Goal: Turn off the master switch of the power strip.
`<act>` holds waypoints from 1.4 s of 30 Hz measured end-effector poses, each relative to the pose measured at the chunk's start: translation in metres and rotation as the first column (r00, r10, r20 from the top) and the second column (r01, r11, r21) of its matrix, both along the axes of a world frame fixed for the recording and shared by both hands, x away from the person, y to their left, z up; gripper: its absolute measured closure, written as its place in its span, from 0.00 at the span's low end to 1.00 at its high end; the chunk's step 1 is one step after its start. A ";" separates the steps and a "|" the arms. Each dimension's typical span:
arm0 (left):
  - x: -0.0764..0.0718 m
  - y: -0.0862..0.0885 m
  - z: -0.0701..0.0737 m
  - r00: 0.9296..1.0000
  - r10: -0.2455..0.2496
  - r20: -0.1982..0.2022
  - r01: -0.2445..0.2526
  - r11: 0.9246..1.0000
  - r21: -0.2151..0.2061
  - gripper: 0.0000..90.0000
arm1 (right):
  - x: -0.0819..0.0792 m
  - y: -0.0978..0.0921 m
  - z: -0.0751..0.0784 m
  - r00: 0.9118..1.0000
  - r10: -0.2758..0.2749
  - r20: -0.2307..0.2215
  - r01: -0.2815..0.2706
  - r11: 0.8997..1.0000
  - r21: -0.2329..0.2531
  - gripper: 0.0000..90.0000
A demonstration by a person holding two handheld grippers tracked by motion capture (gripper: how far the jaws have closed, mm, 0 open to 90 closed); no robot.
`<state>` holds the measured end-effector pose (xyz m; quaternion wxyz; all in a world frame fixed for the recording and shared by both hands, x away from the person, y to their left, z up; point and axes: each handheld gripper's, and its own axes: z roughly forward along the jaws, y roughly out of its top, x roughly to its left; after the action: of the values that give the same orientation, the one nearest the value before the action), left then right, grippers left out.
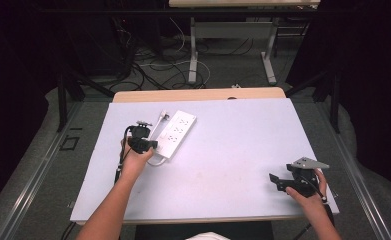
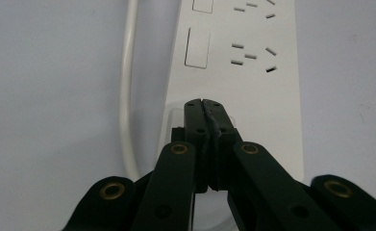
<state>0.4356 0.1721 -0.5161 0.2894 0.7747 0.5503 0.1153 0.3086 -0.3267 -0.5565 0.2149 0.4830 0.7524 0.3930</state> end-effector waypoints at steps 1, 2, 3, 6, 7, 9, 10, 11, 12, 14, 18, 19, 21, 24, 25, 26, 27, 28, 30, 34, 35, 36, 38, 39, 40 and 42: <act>-0.001 0.000 0.000 1.000 0.011 0.000 -0.011 1.000 -0.009 1.00 | 0.000 0.000 0.000 1.000 0.001 0.002 -0.001 1.000 -0.003 0.21; 0.000 0.001 0.000 1.000 0.001 0.000 -0.001 1.000 -0.005 1.00 | 0.000 0.000 0.000 1.000 0.003 0.002 -0.003 1.000 -0.004 0.21; 0.000 0.002 0.000 1.000 0.001 0.000 -0.001 1.000 -0.014 0.99 | 0.000 0.000 0.000 1.000 -0.001 -0.001 0.001 1.000 0.000 0.21; -0.001 0.002 0.001 1.000 -0.001 -0.008 0.001 1.000 -0.019 0.97 | 0.000 0.000 0.000 1.000 -0.003 -0.003 0.003 1.000 0.006 0.21; -0.001 0.003 0.001 1.000 -0.003 -0.006 0.003 1.000 -0.024 0.97 | 0.000 0.000 0.000 1.000 -0.003 0.000 0.003 1.000 0.002 0.21; -0.002 0.004 0.002 1.000 -0.014 -0.013 0.013 0.999 -0.036 0.95 | 0.000 0.000 0.000 1.000 -0.003 -0.001 0.003 1.000 0.006 0.21; -0.002 0.004 0.003 1.000 -0.016 -0.017 0.015 0.999 -0.038 0.94 | 0.000 0.000 0.000 1.000 -0.002 -0.001 0.002 1.000 0.006 0.21; -0.002 0.004 0.002 1.000 -0.016 -0.017 0.016 0.999 -0.043 0.93 | 0.000 0.000 0.000 1.000 -0.003 -0.002 0.003 1.000 0.006 0.21; -0.002 0.004 0.003 0.999 -0.024 -0.027 0.023 0.999 -0.050 0.92 | 0.000 -0.001 0.000 1.000 -0.003 -0.002 0.003 1.000 0.006 0.21; -0.002 0.005 0.003 0.999 -0.028 -0.027 0.027 0.998 -0.055 0.89 | 0.001 -0.001 0.000 1.000 -0.004 0.001 0.004 1.000 0.009 0.21; -0.003 0.005 0.005 0.999 -0.032 -0.018 0.031 0.998 -0.063 0.87 | 0.000 -0.002 0.000 1.000 -0.006 0.000 0.006 1.000 0.015 0.21; -0.004 0.005 0.005 0.999 -0.033 -0.020 0.032 0.998 -0.062 0.86 | 0.000 -0.002 0.001 1.000 -0.007 0.001 0.007 1.000 0.015 0.21; -0.004 0.006 0.007 0.999 -0.042 -0.017 0.040 0.997 -0.063 0.84 | 0.000 -0.001 0.001 1.000 -0.004 0.001 0.004 1.000 0.012 0.21; -0.006 0.008 0.009 0.999 -0.039 -0.008 0.038 0.997 -0.074 0.81 | 0.000 -0.001 0.001 1.000 -0.001 0.004 0.001 1.000 0.010 0.21; -0.006 0.008 0.011 0.999 -0.042 -0.015 0.040 0.996 -0.075 0.80 | 0.000 -0.001 0.001 1.000 0.001 0.008 -0.001 1.000 0.006 0.21; -0.007 0.009 0.011 0.999 -0.042 -0.009 0.041 0.996 -0.077 0.79 | 0.000 -0.001 0.001 1.000 0.000 0.008 0.000 1.000 0.008 0.21; -0.007 0.009 0.012 0.999 -0.037 -0.006 0.036 0.996 -0.078 0.77 | 0.000 -0.001 0.001 1.000 0.000 0.005 0.000 1.000 0.010 0.21; -0.008 0.010 0.013 0.999 -0.041 -0.008 0.041 0.996 -0.076 0.76 | -0.001 -0.001 0.001 1.000 -0.004 0.002 0.004 1.000 0.016 0.21; -0.009 0.011 0.015 0.999 -0.047 -0.013 0.046 0.995 -0.085 0.74 | -0.001 -0.001 0.002 1.000 -0.010 0.004 0.010 1.000 0.013 0.21; -0.012 0.012 0.018 0.999 -0.052 -0.003 0.052 0.995 -0.090 0.70 | -0.001 -0.001 0.001 1.000 -0.012 0.008 0.011 1.000 0.018 0.21; -0.013 0.013 0.018 0.998 -0.059 -0.007 0.058 0.994 -0.090 0.69 | -0.001 -0.001 0.001 1.000 -0.012 0.009 0.012 1.000 0.017 0.21; -0.014 0.012 0.018 0.999 -0.053 0.000 0.053 0.994 -0.093 0.68 | -0.001 -0.001 0.002 1.000 -0.006 0.002 0.006 1.000 0.017 0.21; -0.015 0.013 0.021 0.997 -0.072 -0.006 0.071 0.994 -0.080 0.66 | -0.001 -0.001 0.002 1.000 -0.002 0.003 0.002 1.000 0.017 0.21; -0.016 0.013 0.020 0.998 -0.069 0.009 0.069 0.994 -0.084 0.64 | -0.001 0.000 0.002 1.000 -0.004 0.003 0.004 1.000 0.019 0.21; -0.017 0.012 0.020 0.998 -0.066 0.012 0.067 0.994 -0.084 0.62 | -0.001 0.000 0.002 1.000 -0.002 0.007 0.001 1.000 0.019 0.21; -0.019 0.012 0.022 0.997 -0.070 0.016 0.072 0.994 -0.080 0.61 | -0.002 0.000 0.002 1.000 -0.002 0.005 0.001 1.000 0.015 0.21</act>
<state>0.4171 0.1836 -0.4944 0.3279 0.7807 0.5247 0.0879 0.3068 -0.3269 -0.5545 0.2137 0.4840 0.7486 0.3996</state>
